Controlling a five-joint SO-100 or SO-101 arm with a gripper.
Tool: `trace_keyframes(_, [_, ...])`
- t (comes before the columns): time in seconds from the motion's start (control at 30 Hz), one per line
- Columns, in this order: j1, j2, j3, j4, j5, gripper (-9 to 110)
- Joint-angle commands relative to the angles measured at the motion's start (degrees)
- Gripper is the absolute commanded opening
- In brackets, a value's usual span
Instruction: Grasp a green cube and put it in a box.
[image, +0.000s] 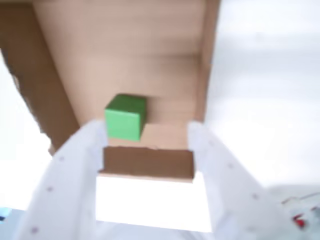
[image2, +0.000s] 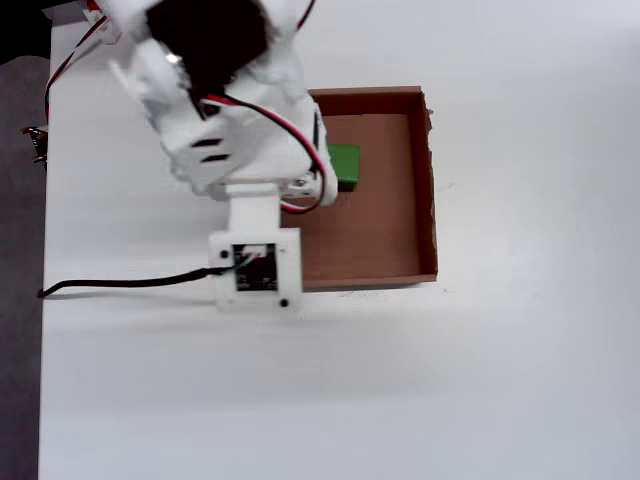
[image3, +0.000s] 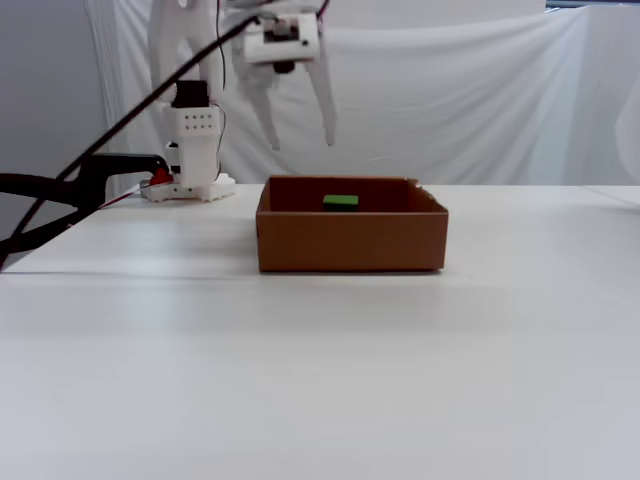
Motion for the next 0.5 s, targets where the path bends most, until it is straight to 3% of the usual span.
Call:
trace_keyframes(0.0, [7.0,10.6,6.1,1.7,0.7,22])
trace_keyframes(0.17, [17.5,25.7,25.0,5.8,1.3,22])
trace_keyframes(0.47, [25.0,54.7,53.3,2.7,3.3,22])
